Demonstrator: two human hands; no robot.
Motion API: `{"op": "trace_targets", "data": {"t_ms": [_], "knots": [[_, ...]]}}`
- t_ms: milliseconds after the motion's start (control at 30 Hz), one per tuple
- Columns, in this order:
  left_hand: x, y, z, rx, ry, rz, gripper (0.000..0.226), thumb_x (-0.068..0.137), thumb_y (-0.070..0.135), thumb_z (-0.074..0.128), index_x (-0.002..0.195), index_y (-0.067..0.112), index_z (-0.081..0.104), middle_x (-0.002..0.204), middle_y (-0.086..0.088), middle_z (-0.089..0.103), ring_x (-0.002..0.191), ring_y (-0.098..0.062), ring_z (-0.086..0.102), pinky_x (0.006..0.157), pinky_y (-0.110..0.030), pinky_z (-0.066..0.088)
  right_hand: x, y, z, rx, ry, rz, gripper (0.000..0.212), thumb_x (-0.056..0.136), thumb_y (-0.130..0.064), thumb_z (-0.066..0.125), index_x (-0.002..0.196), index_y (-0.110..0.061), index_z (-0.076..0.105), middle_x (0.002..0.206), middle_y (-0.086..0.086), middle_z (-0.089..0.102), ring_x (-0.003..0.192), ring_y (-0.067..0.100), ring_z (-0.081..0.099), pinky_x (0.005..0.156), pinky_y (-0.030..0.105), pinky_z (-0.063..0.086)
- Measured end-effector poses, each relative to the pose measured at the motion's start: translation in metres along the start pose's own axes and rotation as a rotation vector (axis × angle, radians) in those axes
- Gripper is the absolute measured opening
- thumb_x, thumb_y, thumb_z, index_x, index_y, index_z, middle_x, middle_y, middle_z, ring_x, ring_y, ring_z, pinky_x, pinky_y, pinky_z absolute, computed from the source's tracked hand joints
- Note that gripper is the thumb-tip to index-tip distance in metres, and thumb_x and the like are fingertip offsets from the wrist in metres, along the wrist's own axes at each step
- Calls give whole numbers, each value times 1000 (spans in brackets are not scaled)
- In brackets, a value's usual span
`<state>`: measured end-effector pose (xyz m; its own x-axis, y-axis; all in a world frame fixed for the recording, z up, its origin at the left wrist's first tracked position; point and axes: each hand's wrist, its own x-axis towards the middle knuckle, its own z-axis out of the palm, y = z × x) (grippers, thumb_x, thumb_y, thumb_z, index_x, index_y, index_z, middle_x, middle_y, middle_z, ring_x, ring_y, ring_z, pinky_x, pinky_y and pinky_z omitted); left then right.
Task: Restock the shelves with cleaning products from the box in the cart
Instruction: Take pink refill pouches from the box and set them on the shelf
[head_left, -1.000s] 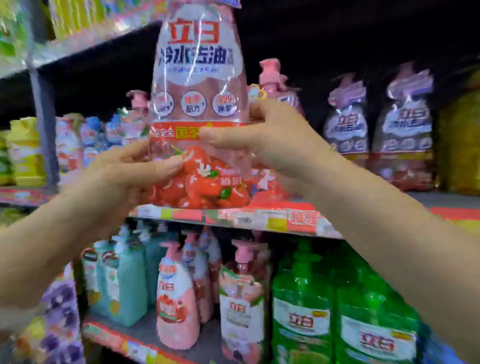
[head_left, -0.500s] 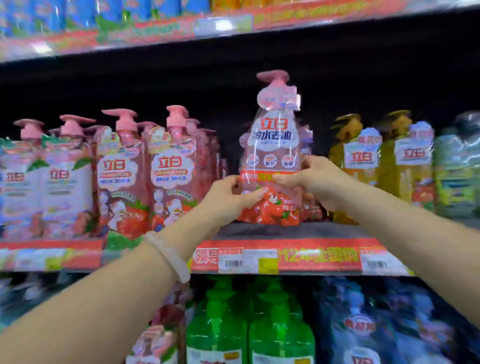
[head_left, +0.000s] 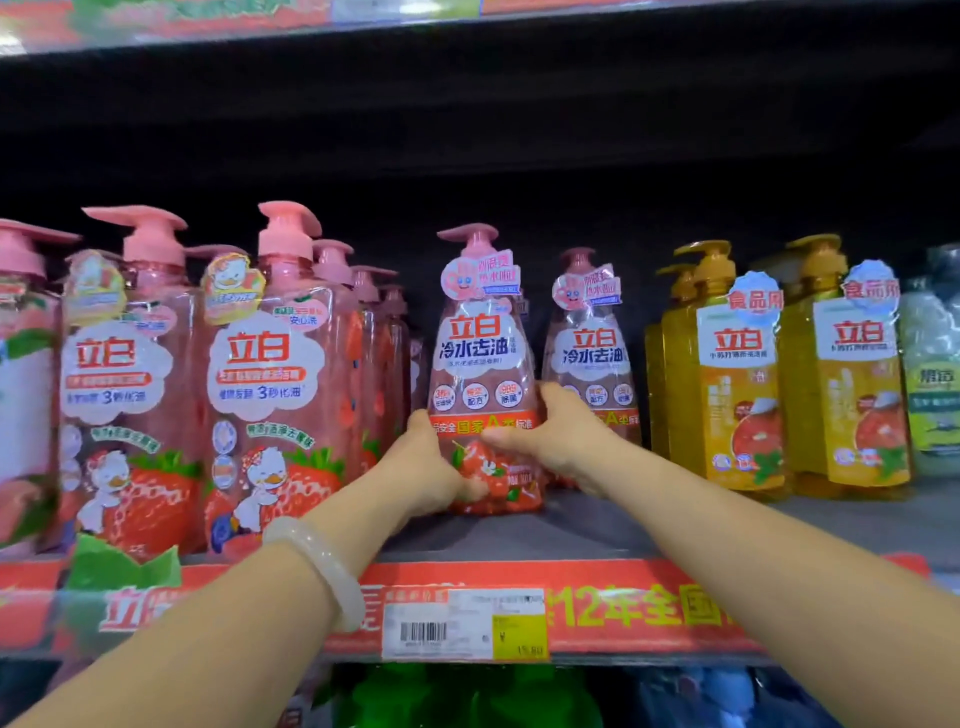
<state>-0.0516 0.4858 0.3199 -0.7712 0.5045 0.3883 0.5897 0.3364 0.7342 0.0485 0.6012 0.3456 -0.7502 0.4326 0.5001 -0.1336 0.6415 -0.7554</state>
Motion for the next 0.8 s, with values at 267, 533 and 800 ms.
{"op": "trace_targets", "data": {"t_ms": [267,533,800], "knots": [[-13,15,-2,83,38,-37,82,67,23,84,131,11,34,124,-6,56,111,-24,56,102,-37,43,12,9,5,-57,27,27,55,77,-28,77,122,-10,51,122,6,62,110,24,59,100,42,46],[-15,19,-2,133,9,-55,81,75,23,78,137,9,26,131,-8,50,117,-25,51,105,-37,40,7,8,3,-191,-11,-8,55,86,-34,66,131,-12,43,132,6,56,119,24,54,100,36,42],[-35,33,-13,207,174,106,66,77,22,75,130,8,39,131,-11,54,119,-27,53,101,-36,42,-8,-9,-13,-312,261,-123,56,89,-38,61,129,-4,43,130,13,51,114,24,50,89,31,39]]}}
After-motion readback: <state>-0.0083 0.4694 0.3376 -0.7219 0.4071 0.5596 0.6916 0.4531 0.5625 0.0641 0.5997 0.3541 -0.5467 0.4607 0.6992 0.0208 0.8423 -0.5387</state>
